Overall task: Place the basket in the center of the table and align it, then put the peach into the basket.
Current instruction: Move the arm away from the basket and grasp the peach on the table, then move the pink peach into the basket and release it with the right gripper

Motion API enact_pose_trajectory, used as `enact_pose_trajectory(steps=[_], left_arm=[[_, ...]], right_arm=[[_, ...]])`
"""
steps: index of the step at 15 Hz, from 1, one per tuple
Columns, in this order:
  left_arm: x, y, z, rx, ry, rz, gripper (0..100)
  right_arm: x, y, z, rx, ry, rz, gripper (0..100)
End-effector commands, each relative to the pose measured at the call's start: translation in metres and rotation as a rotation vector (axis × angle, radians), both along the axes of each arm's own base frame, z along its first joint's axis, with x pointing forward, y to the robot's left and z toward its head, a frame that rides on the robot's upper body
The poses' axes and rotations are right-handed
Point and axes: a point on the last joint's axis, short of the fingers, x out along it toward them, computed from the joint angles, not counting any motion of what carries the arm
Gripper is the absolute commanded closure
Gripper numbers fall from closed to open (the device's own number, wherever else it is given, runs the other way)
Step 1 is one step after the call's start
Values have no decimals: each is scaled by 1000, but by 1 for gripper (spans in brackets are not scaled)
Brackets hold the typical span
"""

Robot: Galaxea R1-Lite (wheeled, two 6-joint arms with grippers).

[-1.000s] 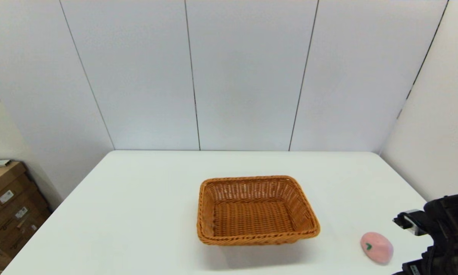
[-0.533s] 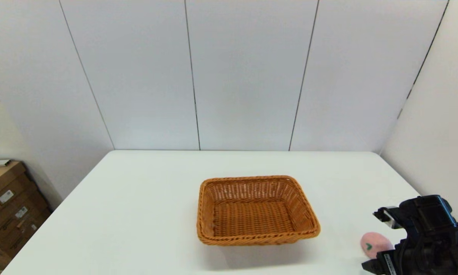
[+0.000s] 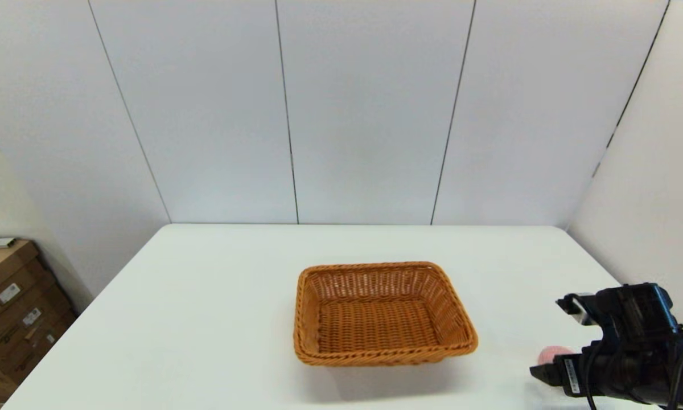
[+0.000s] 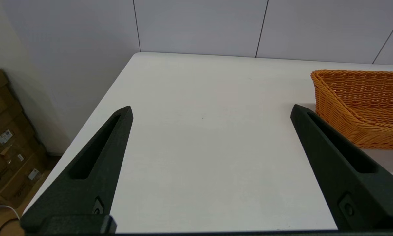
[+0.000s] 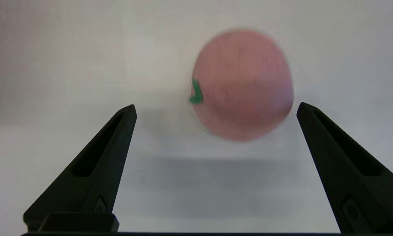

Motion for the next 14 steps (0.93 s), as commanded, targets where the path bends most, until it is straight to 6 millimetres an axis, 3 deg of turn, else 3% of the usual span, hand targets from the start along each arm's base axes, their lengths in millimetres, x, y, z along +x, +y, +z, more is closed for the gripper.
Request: enact_pose_trajectory(steps=[1,2,14], left_arm=[[0,0,0,-1,0,0,0],[0,0,0,-1,0,0,0],[0,0,0,-1,0,0,0]], right_arm=[[-1,0,-2,3,-13,-12,0],[0,0,-3,4,-7,-17,100],[14,-2,-7,11,-143,-38,100]])
